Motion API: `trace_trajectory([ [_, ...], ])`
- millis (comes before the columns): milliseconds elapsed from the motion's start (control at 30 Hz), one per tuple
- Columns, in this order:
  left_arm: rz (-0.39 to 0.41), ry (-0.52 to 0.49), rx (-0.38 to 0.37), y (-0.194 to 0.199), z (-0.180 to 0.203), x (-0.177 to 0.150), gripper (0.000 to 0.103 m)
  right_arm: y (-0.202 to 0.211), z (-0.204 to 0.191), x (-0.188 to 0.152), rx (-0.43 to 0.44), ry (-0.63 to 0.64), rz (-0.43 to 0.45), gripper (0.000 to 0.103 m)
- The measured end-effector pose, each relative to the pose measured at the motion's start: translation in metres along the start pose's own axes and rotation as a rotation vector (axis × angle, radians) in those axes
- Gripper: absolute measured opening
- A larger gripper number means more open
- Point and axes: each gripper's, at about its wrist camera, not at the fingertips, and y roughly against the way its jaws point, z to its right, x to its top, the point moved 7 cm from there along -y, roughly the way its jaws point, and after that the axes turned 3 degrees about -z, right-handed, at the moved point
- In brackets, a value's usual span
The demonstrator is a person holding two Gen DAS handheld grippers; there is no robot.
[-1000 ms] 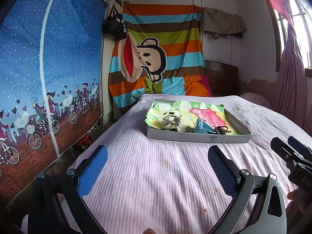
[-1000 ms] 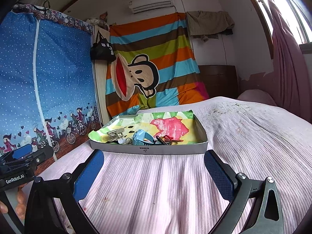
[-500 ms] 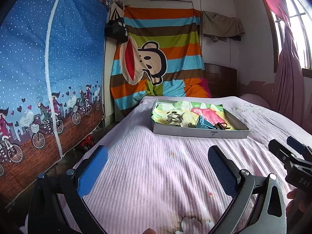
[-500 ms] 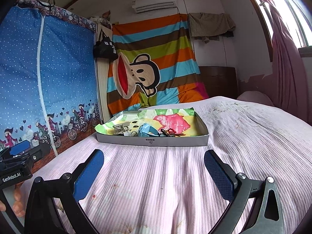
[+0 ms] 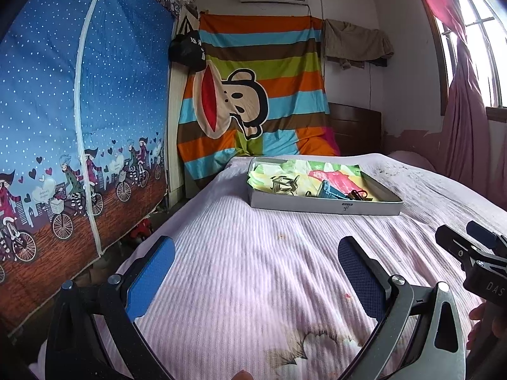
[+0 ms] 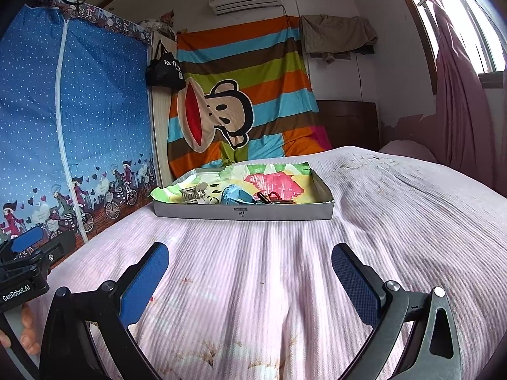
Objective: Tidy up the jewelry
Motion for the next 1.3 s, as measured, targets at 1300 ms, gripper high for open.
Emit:
trace_trajectory([
  [1300, -0.007, 0.036, -0.007, -0.0041, -0.0061, -0.008, 0.101, -0.0012, 0.0045, -0.0033, -0.02, -0.014, 0.002, 0.103],
])
